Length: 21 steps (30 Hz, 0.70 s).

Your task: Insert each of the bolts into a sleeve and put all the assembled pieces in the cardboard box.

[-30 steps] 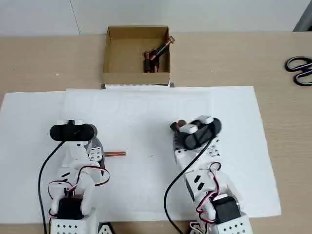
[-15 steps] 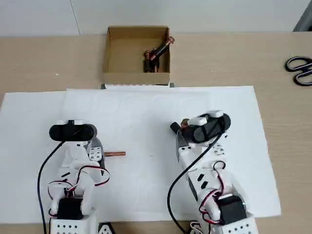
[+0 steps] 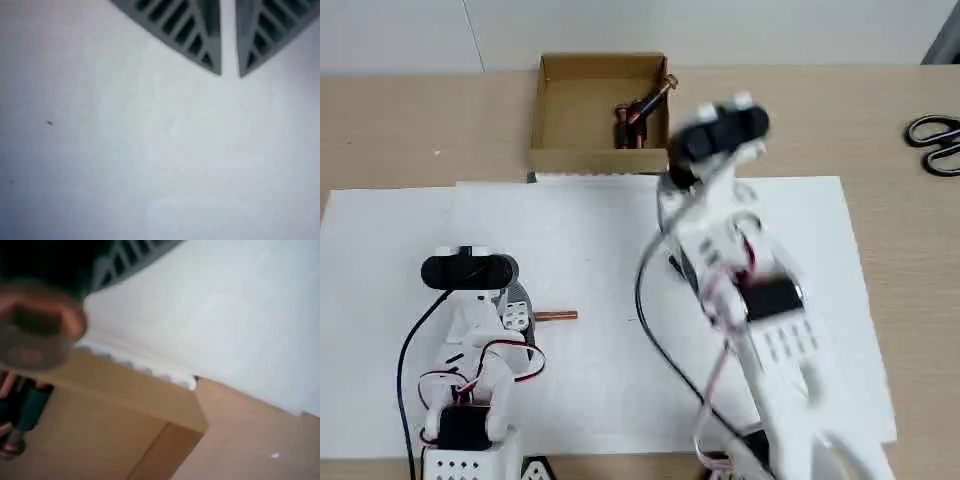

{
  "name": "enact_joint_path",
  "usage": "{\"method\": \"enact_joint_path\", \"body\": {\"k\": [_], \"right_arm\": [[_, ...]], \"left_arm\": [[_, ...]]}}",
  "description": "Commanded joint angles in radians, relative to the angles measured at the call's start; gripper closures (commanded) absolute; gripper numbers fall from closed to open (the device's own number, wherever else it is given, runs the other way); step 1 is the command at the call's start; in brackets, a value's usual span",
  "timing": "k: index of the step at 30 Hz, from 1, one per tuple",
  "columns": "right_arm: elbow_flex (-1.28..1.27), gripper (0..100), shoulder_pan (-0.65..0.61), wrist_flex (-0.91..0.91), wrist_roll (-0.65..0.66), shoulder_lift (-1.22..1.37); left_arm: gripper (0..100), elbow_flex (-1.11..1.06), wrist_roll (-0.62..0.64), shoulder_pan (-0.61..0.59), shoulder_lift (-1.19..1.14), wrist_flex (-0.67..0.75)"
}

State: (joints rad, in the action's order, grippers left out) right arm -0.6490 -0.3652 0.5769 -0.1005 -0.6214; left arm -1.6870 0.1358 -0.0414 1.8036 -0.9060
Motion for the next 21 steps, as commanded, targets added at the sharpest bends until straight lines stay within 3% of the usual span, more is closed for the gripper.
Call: {"method": "enact_joint_path", "body": {"k": [1, 21], "right_arm": [[0.247, 99.5, 0.005, -0.048, 0.014, 0.242], [1.320, 99.5, 0.005, -0.041, 0.080, 1.245]], "left_arm": [[99, 0.005, 0.002, -0.006, 0.008, 0.021], [99, 0.005, 0.003, -0.005, 0.008, 0.018]]}}
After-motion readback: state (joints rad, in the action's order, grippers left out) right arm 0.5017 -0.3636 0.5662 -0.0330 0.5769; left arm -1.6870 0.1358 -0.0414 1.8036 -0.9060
